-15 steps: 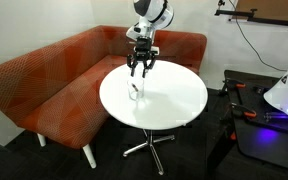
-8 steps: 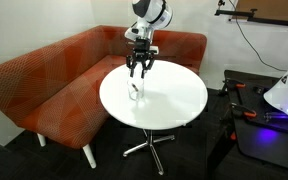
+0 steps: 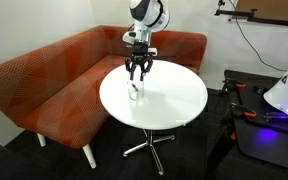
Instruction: Take the pen out of the glass and set it on the table
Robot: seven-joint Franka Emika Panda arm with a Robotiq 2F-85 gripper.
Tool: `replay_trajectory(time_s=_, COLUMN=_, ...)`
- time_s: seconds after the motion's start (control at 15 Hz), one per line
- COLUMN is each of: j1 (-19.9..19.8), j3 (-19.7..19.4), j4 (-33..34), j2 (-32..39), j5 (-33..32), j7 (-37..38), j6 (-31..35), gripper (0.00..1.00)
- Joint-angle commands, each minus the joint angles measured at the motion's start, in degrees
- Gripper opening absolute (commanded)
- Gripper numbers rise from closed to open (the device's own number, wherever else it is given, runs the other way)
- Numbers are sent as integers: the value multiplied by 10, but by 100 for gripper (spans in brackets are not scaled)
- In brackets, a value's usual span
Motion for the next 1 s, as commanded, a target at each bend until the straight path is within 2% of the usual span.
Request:
replay_trajectory(time_s=0.0, j1=-7, j3=15, j4=31, j2=21, j5=-26, j7=29, j6=5, gripper=53)
replay_trajectory(time_s=0.93, j1=-19, j3=37, j4=76, j2=60, j5=-50, j7=36, j6=-9, gripper=47)
